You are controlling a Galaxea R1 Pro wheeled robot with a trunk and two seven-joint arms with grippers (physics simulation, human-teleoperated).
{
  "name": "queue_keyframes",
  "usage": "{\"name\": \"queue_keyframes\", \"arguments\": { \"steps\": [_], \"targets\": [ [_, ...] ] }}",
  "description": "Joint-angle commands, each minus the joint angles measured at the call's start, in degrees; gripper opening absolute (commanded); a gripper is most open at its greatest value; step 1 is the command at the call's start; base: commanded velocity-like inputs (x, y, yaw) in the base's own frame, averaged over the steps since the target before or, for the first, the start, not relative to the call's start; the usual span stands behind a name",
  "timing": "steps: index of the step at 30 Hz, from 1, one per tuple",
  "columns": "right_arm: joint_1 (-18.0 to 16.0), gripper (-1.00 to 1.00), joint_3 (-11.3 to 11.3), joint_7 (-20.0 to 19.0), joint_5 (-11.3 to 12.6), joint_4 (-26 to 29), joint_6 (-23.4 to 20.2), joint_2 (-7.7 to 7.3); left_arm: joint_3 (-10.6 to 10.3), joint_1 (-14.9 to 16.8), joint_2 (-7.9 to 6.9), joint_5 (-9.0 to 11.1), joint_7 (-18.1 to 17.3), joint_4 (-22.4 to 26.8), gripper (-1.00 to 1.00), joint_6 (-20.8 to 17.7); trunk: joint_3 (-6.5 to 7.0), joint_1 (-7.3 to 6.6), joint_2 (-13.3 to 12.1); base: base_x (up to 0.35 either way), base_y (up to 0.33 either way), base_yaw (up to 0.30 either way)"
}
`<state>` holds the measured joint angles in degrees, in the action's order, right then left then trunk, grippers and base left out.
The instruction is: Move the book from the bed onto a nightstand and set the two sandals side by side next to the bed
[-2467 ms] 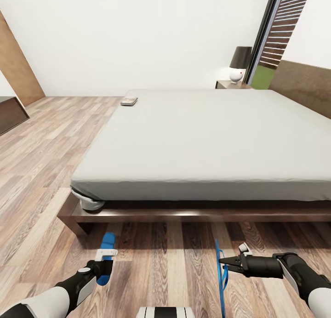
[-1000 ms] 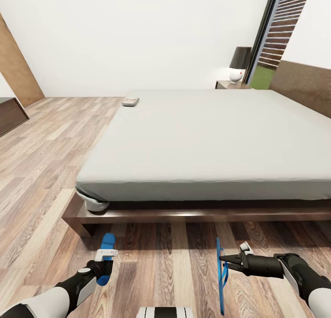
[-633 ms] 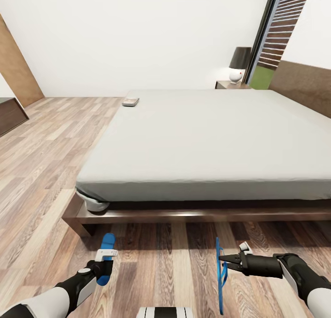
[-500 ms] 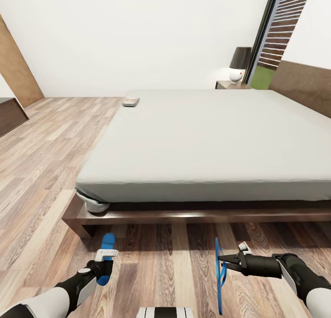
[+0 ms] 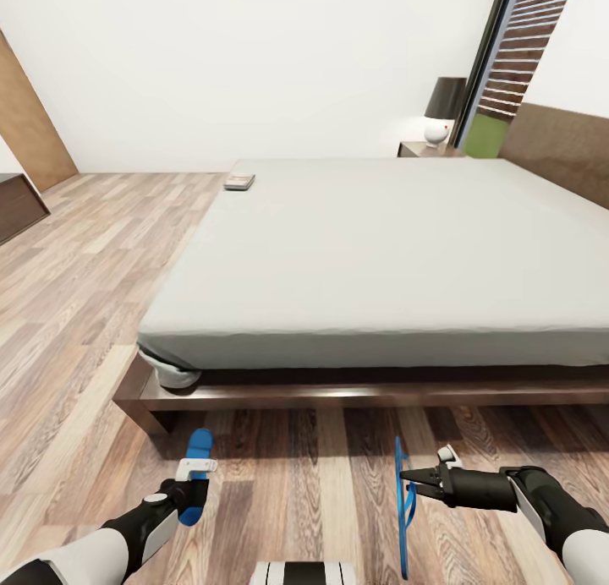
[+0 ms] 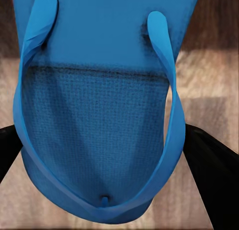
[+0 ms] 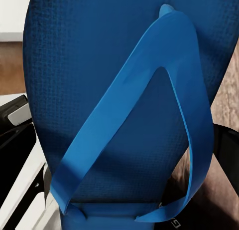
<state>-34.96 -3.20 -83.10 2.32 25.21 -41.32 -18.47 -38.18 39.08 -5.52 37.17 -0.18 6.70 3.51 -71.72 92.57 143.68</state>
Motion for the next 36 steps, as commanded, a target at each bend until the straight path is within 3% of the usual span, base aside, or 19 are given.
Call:
{"name": "queue_keyframes", "arguments": {
  "steps": [1, 6, 15, 18, 36],
  "targets": [
    [-0.02, -1.0, -0.06, -0.13, 0.15, 0.01, -0.61, 0.0, -0.5, 0.04, -0.02, 0.45, -0.15, 0.03, -1.0, 0.09, -0.05, -0.02, 0.02, 0.0, 0.0, 0.0],
    [-0.02, -1.0, -0.04, -0.13, 0.15, 0.01, -0.61, 0.05, -0.45, 0.46, 0.03, 0.49, -0.59, 0.16, -1.0, -1.25, -0.05, -0.02, 0.02, 0.0, 0.0, 0.0],
    [0.0, -1.0, 0.02, -0.14, 0.15, 0.01, -0.61, 0.06, -0.41, 1.6, 0.03, 0.45, -1.69, 4.86, -1.0, -7.91, -0.05, -0.02, 0.02, 0.0, 0.0, 0.0],
    [0.0, -1.0, 0.03, -0.14, 0.15, 0.01, -0.61, 0.04, -0.38, 1.67, 0.06, 0.45, -1.72, 5.87, -1.0, -9.59, -0.71, 0.06, 0.06, 0.0, 0.0, 0.0],
    [0.01, -1.0, 0.03, -0.13, 0.08, 0.09, -0.61, 0.82, -0.34, 1.7, -0.02, 0.45, -1.65, 7.21, -1.0, -9.68, -0.93, 0.09, 0.07, 0.0, 0.0, 0.0]
  ]
}}
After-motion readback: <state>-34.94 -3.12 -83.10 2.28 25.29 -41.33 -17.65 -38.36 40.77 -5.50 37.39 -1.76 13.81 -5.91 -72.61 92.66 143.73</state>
